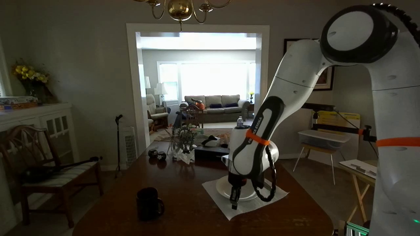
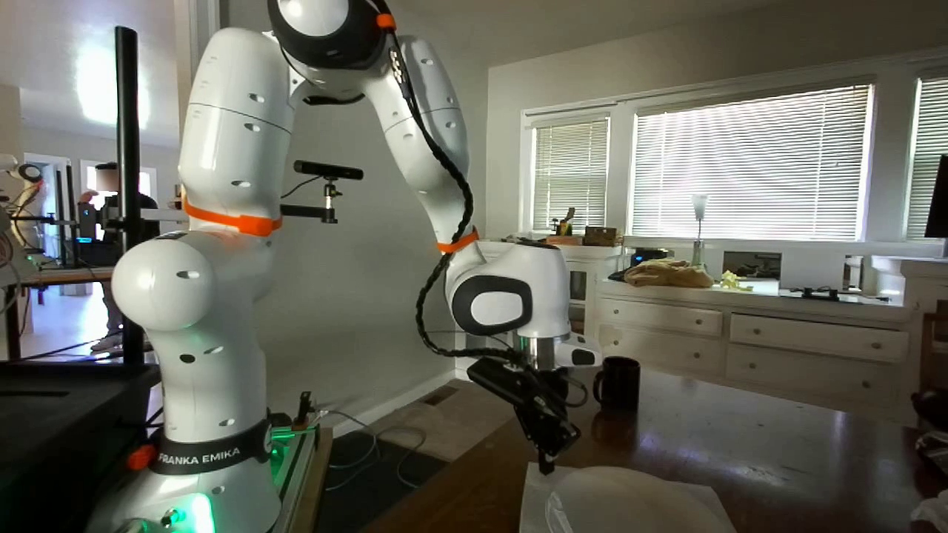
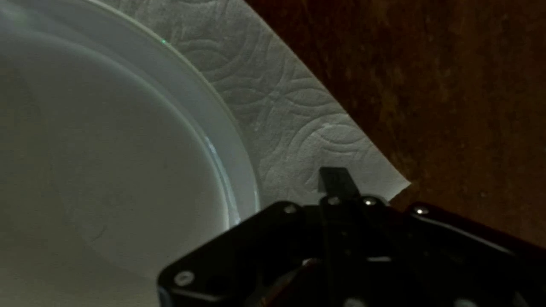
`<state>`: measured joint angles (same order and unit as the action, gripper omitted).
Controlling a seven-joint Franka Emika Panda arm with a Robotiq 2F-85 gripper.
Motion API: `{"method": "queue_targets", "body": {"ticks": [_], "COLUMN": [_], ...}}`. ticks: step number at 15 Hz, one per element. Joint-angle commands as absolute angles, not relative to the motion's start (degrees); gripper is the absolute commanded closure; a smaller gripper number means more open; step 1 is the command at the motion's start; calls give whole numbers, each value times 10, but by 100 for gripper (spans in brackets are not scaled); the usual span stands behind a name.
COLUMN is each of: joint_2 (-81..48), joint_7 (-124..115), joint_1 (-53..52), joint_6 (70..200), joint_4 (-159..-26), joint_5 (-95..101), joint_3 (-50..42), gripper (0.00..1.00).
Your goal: Turn the plate to the right
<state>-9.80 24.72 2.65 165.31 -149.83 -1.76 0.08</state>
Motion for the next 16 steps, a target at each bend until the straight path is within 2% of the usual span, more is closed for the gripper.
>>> {"method": "queue_targets", "body": {"ticks": [1, 16], "joint_2": [-130, -146], "joint_7": [202, 256], "joint_1": [23, 100], "joint_6": [1696, 1681], "joint_4": [-1490, -1508], "joint_5": [22, -18], "joint_3": [1, 71], "gripper": [100, 100]}}
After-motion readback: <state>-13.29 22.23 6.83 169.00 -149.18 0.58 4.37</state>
